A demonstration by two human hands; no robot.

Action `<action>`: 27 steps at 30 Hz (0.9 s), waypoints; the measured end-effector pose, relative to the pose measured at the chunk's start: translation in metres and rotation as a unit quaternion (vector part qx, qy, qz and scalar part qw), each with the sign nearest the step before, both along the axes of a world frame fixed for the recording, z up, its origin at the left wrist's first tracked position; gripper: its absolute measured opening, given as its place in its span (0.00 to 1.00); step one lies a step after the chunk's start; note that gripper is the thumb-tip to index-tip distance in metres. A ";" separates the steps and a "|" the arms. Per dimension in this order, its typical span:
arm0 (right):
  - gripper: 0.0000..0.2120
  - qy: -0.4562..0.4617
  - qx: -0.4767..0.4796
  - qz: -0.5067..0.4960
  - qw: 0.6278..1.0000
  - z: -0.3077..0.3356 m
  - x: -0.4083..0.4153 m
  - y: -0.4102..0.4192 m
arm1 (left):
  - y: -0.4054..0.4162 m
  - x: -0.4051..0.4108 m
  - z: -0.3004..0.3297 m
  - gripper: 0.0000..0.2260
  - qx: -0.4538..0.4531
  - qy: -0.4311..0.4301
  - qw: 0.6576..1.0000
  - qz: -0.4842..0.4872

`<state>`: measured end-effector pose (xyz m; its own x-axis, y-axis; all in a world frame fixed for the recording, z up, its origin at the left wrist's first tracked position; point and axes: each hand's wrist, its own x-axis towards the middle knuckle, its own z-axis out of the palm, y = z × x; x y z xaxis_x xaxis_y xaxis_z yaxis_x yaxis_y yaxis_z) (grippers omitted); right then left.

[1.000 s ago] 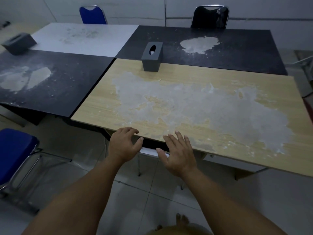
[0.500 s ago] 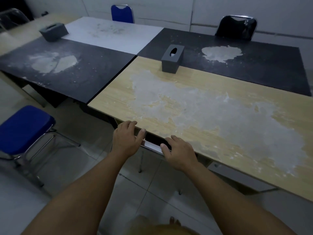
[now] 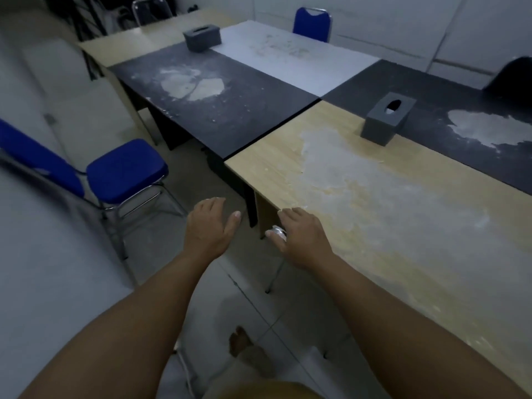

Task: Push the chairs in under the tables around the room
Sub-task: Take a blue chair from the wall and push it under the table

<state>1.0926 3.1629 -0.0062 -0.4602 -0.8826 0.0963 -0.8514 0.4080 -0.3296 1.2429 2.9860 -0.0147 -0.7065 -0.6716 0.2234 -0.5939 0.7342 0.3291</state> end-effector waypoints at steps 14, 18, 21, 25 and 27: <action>0.32 0.030 0.041 0.154 0.987 0.025 0.022 -0.201 | -0.145 0.092 0.011 0.26 -0.026 0.018 0.980 0.195; 0.31 0.025 0.034 0.183 0.982 0.030 0.041 -0.253 | -0.179 0.119 0.013 0.24 -0.032 0.032 0.970 0.238; 0.31 0.022 0.037 0.200 0.979 0.026 0.055 -0.284 | -0.195 0.136 0.011 0.21 -0.032 0.038 0.966 0.253; 0.31 0.020 0.035 0.229 0.973 0.019 0.072 -0.316 | -0.210 0.152 0.005 0.20 -0.015 0.039 0.959 0.280; 0.31 0.026 0.034 0.237 0.970 0.018 0.077 -0.333 | -0.220 0.157 0.003 0.21 -0.001 0.045 0.956 0.289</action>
